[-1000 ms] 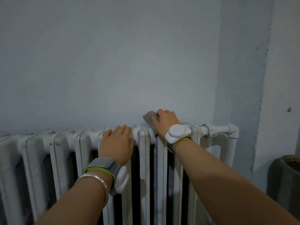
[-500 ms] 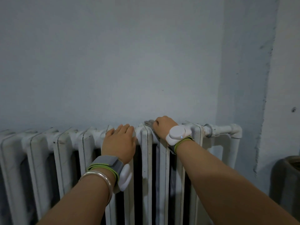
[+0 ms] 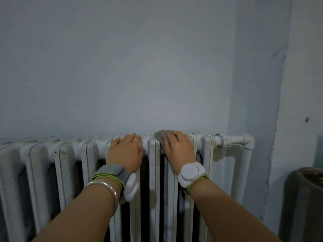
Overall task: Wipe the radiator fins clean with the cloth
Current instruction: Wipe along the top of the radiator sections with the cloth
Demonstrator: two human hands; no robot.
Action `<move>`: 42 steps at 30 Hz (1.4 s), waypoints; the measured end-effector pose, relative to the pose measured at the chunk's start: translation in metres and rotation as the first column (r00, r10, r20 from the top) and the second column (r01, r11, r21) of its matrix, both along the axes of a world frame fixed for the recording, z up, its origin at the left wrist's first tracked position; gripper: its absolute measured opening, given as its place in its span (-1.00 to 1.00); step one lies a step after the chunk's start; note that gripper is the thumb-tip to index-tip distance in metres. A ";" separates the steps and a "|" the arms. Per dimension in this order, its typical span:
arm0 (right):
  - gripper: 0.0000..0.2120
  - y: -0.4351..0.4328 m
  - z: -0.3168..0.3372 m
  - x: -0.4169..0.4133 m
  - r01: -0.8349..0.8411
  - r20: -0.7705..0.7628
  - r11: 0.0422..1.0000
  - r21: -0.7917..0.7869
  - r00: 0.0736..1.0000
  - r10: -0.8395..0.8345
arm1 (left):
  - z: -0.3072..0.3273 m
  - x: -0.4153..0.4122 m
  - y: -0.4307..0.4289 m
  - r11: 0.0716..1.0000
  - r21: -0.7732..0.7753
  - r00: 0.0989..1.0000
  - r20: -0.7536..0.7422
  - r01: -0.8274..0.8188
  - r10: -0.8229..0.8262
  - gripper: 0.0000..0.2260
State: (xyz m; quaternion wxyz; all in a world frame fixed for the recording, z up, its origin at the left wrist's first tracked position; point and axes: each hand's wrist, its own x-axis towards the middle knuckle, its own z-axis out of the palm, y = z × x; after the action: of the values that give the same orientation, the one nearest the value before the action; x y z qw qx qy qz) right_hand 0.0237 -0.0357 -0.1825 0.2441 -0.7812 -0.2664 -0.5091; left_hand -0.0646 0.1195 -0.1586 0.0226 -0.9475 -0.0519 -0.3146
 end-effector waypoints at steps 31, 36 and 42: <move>-0.85 -0.050 -0.093 -0.028 -0.217 -0.287 0.976 -0.026 0.937 0.200 | -0.013 -0.012 0.008 1.000 0.007 1.000 0.021 0.012 -0.012 -0.54; -0.88 -0.056 -0.044 -0.038 -0.247 -0.224 0.954 0.171 0.933 0.282 | -0.010 -0.014 0.017 0.998 -0.049 0.998 0.050 0.028 -0.026 -0.55; -0.87 -0.025 0.035 -0.033 -0.258 -0.039 0.921 0.293 0.959 0.281 | 0.000 -0.017 0.029 0.997 -0.079 0.998 0.065 0.005 0.000 -0.58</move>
State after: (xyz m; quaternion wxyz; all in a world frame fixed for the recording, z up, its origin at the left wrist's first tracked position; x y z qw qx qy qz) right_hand -0.0094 -0.0612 -0.1474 0.4321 -0.7136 -0.2851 -0.4719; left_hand -0.0813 0.1482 -0.1586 -0.0171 -0.9371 -0.0638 -0.3428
